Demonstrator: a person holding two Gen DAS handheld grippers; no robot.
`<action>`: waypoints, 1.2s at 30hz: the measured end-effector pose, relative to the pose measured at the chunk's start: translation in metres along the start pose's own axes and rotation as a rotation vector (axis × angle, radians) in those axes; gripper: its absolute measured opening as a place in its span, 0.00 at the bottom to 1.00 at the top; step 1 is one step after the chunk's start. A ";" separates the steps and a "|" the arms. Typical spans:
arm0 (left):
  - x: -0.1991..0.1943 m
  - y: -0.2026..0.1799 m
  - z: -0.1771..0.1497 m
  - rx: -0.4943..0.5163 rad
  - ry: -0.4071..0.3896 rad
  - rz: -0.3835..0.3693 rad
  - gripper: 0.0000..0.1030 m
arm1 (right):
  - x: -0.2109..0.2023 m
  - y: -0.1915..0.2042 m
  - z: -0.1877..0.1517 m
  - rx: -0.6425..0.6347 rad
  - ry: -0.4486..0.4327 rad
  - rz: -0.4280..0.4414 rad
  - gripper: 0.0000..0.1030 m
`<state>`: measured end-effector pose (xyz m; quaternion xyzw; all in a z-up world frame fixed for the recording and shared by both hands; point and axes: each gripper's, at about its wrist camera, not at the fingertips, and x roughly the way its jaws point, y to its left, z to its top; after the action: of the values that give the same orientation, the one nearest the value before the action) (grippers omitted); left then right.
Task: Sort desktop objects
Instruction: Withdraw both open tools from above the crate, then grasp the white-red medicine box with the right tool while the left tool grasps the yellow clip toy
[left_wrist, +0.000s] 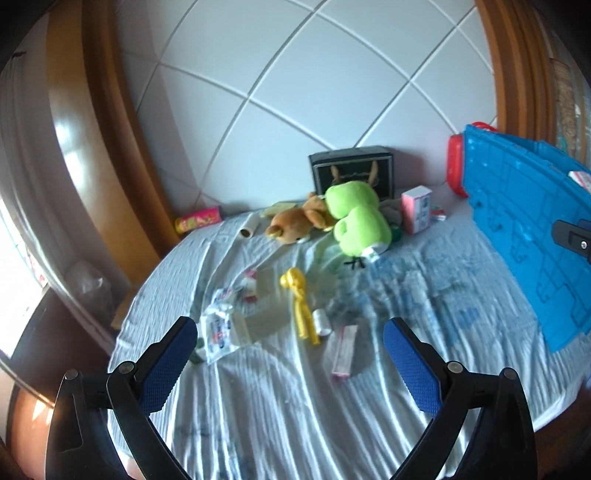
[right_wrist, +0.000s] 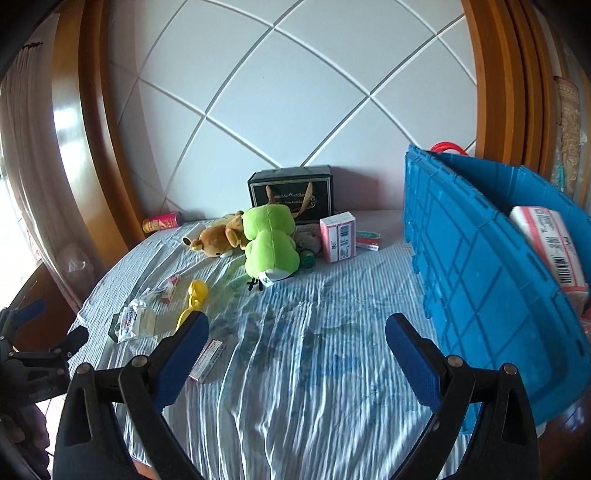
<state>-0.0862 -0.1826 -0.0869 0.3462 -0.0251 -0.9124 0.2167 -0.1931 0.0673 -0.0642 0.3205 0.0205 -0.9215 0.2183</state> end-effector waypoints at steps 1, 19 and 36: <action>0.008 0.007 -0.003 -0.012 0.014 0.019 0.99 | 0.010 0.002 0.001 -0.010 0.013 0.012 0.95; 0.122 0.022 -0.028 -0.061 0.194 0.033 0.99 | 0.148 0.060 -0.024 -0.202 0.255 0.199 0.95; 0.322 -0.001 0.028 0.159 0.335 -0.273 0.98 | 0.242 0.151 -0.087 -0.142 0.461 0.150 0.77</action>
<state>-0.3187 -0.3179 -0.2661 0.5092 -0.0134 -0.8581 0.0646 -0.2487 -0.1474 -0.2631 0.5067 0.1104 -0.8015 0.2977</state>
